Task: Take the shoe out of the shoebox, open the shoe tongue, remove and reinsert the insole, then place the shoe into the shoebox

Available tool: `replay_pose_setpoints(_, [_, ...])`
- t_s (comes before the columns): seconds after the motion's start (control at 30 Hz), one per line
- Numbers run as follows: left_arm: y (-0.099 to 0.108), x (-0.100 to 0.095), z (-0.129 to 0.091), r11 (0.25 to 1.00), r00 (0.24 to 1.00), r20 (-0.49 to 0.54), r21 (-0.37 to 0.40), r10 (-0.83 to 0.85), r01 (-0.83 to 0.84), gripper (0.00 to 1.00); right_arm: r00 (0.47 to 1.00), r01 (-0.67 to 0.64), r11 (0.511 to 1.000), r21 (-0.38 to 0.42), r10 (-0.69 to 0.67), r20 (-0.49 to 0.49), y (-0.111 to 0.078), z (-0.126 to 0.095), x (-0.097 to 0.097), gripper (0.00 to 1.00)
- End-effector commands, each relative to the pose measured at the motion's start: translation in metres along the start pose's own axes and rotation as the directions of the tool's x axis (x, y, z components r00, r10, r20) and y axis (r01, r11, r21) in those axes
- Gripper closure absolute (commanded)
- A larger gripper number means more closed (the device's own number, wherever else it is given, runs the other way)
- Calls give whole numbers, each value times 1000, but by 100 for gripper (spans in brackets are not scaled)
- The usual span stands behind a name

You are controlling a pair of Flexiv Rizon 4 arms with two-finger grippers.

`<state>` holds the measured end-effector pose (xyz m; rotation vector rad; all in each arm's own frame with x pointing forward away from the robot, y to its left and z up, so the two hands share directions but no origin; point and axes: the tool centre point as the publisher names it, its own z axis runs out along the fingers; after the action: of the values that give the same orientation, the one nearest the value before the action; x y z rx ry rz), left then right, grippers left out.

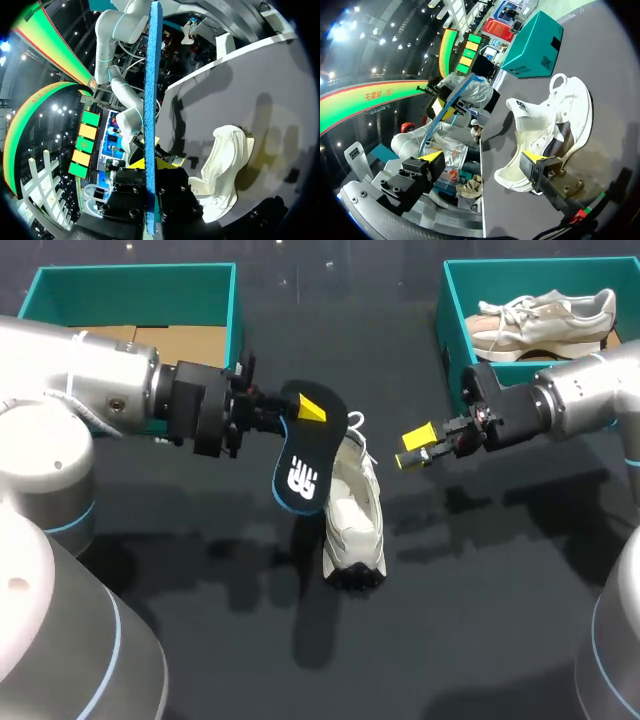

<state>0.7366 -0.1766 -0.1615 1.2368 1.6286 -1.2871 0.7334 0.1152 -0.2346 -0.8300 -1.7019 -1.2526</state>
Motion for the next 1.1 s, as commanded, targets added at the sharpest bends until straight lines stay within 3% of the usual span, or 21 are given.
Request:
replay_pose_setpoints(0.03, [0,-1,-2,1000,1000,-4,2,1,-1,100,1000,-4,998,57,4,-7,7,-1,-4,0])
replay_pose_setpoints(0.2, [0,-1,-2,1000,1000,-4,2,1,-1,100,1000,-4,998,57,4,-7,7,-1,-4,0])
replay_pose_setpoints(0.43, [-14,6,12,993,993,0,30,-115,115,100,991,75,972,224,-98,96,-11,-18,-10,0])
replay_pose_setpoints(0.57, [-29,11,17,989,989,-5,36,-145,145,100,981,122,954,275,-157,110,-20,-25,-15,0])
replay_pose_setpoints(0.67, [-40,12,22,986,988,-10,56,-156,157,100,956,229,916,329,-275,99,-29,-29,-21,0])
replay_pose_setpoints(0.73, [-40,12,22,986,988,-10,56,-156,157,100,953,156,911,380,-240,185,-36,-32,-32,0])
replay_pose_setpoints(1.1, [-43,14,27,982,985,-18,69,-173,174,100,953,156,911,380,-240,185,-36,-32,-32,0])
